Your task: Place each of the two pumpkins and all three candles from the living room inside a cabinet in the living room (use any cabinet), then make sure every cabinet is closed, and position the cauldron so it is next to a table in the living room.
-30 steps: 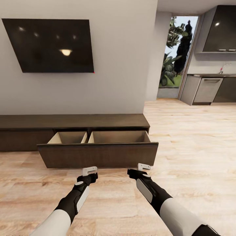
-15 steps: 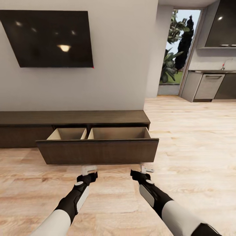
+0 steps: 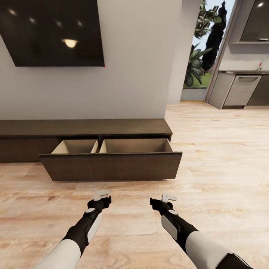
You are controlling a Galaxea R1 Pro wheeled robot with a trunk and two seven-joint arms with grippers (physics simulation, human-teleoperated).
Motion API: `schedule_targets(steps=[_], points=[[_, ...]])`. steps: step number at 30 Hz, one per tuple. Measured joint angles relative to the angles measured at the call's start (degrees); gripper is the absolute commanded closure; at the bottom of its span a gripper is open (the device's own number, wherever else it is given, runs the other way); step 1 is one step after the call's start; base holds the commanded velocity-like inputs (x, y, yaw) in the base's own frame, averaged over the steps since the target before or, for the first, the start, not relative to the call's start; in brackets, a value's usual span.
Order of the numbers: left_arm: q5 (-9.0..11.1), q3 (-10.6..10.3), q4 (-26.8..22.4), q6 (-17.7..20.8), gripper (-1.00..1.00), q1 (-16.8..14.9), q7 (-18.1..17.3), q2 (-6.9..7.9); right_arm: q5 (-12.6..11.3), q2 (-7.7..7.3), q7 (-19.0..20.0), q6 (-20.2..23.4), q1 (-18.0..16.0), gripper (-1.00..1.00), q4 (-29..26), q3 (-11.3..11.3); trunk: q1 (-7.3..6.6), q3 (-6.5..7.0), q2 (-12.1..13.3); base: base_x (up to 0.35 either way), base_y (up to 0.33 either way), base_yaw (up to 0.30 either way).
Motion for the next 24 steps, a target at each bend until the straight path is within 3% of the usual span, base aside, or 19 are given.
schedule_targets(steps=[12, 24], points=[[0.0, 0.0, 0.2, -0.3, -1.0, 0.0, 0.0, -0.08, 0.0, -0.03, 0.0, 0.0, 0.0, -1.0, 0.0, -0.1, 0.05, -0.45, 0.0, 0.031, 0.0, 0.0], [0.0, 0.0, 0.2, -0.2, -1.0, 0.0, 0.0, -0.01, 0.0, -0.03, 0.0, 0.0, 0.0, -1.0, 0.0, -0.1, 0.05, -0.45, 0.0, 0.305, 0.0, 0.0]])
